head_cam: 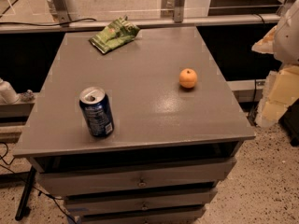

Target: Move pepsi can near green jalapeno chip bag

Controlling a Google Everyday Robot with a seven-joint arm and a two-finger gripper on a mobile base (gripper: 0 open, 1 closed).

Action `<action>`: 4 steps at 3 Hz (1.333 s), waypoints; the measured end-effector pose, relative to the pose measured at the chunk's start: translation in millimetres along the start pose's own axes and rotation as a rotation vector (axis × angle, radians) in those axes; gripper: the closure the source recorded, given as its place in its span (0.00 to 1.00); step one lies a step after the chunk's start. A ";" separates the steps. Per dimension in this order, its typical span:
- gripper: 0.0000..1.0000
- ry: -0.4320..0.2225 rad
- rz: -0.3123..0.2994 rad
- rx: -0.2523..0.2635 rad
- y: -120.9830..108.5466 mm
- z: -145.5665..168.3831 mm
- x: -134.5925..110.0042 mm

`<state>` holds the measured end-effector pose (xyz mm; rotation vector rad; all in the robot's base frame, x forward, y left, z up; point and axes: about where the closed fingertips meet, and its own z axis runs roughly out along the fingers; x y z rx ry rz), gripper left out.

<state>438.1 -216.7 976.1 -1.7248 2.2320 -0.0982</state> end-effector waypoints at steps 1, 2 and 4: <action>0.00 0.000 0.000 0.000 0.0 0.0 0.0; 0.00 -0.081 0.065 -0.002 -3.8 18.2 -5.4; 0.00 -0.462 0.040 -0.087 -3.0 80.5 -94.8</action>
Offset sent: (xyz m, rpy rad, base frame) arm 0.0346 0.0186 -0.0506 0.3077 -0.0176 -0.1346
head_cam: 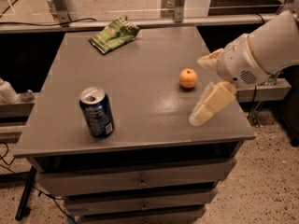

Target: Move pepsi can near green jalapeno chip bag

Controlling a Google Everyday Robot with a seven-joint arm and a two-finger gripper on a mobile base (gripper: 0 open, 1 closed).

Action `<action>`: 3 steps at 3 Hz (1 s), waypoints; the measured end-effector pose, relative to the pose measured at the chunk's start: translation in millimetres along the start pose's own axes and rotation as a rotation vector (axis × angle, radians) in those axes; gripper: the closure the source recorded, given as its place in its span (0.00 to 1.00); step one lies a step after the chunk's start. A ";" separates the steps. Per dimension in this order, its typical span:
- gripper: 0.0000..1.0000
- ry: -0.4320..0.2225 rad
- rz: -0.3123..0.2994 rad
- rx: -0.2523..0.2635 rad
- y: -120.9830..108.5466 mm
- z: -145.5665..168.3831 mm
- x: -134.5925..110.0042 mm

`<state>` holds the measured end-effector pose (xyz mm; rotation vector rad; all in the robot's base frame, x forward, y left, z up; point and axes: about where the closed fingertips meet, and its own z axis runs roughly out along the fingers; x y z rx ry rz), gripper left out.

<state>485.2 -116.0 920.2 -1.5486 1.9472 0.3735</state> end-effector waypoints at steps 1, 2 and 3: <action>0.00 -0.177 -0.089 -0.070 19.5 35.7 -54.8; 0.00 -0.318 -0.158 -0.139 47.0 65.8 -108.3; 0.00 -0.437 -0.200 -0.194 70.6 97.6 -150.8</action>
Offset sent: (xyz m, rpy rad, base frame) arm -0.0263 0.2100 0.0162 0.4334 -0.0941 0.3990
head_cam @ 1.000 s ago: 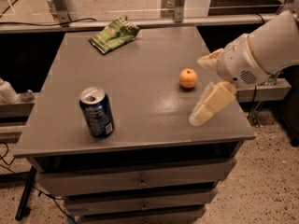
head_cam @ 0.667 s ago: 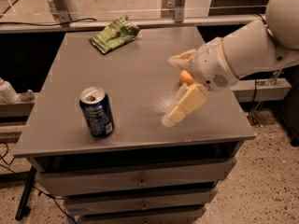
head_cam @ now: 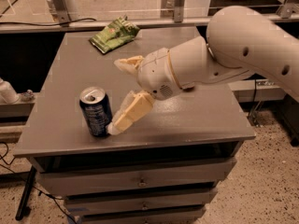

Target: Move pepsi can near green jalapeno chip bag

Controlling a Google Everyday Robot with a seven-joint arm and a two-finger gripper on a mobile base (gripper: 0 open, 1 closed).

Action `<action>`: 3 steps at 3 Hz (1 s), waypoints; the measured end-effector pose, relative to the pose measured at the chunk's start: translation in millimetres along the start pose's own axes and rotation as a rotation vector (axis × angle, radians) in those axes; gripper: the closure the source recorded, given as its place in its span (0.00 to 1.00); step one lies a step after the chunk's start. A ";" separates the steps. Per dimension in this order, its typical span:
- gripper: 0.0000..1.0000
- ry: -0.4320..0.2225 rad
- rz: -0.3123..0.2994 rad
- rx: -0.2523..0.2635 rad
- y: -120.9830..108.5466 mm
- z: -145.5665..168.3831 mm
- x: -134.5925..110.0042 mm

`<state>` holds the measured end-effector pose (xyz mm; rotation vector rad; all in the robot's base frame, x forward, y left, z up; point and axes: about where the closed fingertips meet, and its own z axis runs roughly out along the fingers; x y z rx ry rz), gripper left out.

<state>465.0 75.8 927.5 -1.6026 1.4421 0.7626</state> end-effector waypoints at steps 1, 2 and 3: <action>0.00 -0.080 -0.008 -0.023 -3.5 39.2 -14.1; 0.00 -0.128 0.007 -0.036 -7.8 61.9 -12.4; 0.04 -0.153 0.039 -0.052 -2.6 77.6 -4.2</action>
Offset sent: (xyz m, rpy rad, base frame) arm 0.0228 0.0790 -0.0330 0.1807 0.0525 0.0575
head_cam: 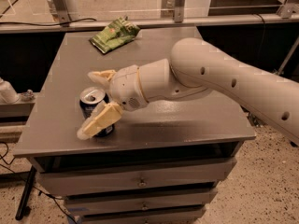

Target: Move pepsi can near green jalapeno chip bag

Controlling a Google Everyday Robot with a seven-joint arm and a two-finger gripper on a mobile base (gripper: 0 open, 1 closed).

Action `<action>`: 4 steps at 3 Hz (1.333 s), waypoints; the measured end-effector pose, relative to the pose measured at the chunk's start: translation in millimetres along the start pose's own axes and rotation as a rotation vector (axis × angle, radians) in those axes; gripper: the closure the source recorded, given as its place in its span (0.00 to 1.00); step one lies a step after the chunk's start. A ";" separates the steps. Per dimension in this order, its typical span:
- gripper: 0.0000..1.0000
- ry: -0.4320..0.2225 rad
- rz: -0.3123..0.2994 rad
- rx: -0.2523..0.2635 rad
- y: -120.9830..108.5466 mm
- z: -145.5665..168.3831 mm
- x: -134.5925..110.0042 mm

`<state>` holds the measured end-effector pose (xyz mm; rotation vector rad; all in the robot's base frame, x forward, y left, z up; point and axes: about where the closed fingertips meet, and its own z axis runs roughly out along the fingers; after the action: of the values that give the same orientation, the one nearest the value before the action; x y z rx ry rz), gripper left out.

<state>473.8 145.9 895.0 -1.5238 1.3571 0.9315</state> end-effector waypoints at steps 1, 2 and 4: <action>0.22 -0.017 0.037 -0.010 8.7 5.9 10.7; 0.45 -0.010 0.070 -0.013 17.9 0.9 17.6; 0.91 0.035 0.128 0.025 -11.4 -47.7 -1.0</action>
Offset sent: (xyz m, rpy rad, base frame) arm -0.0228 -0.0188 -0.0273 0.0031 0.1139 -0.0311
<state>484.3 101.8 913.8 -1.4539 1.5001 0.9667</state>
